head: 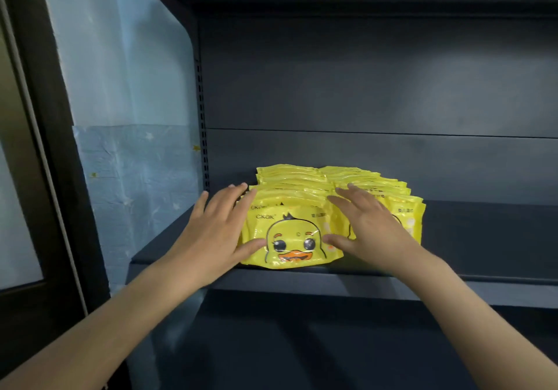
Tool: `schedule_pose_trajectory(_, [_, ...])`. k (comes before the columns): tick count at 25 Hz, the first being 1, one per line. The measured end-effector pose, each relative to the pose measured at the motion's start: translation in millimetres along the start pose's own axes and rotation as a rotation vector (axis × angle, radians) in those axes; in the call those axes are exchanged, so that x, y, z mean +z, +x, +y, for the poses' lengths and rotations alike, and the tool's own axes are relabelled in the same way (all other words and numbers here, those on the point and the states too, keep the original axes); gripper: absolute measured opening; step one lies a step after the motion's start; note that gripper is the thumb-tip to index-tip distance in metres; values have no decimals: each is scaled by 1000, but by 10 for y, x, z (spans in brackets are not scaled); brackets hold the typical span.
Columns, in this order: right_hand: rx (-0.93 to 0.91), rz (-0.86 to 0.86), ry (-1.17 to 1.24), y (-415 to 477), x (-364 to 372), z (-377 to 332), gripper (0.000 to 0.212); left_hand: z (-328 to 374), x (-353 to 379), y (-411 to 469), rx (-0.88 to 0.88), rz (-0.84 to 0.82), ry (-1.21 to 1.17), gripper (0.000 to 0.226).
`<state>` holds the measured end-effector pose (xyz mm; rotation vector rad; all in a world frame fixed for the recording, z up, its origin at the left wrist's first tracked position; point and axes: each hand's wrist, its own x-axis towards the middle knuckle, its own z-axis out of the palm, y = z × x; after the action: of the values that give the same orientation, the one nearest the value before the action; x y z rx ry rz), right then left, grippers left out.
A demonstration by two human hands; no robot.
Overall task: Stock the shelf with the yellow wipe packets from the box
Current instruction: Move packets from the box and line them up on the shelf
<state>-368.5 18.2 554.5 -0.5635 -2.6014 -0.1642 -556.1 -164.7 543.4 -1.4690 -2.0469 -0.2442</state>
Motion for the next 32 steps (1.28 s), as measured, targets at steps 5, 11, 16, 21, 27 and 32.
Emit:
schedule_pose_trajectory(5, [-49,-80,40,88,111,-333,113,-117,207,-42,84,-79,-176,100])
schedule_pose_trajectory(11, [-51,-120,-161,341,265,-362,114,-138,636,379,286,-134,-92,101])
schedule_pose_trajectory(16, [25,-42,-300,487,484,-262,110,-160,925,613,312,103,-69,102])
schedule_pose_trajectory(21, [-25,48,-383,635,648,-176,99,-246,1095,734,336,245,-32,116])
schedule_pose_trajectory(27, [-109,154,-457,787,691,-90,103,-318,1184,893,347,279,84,102])
schedule_pose_trajectory(32, [-78,29,-433,736,647,-28,103,-281,1154,864,442,140,-172,95])
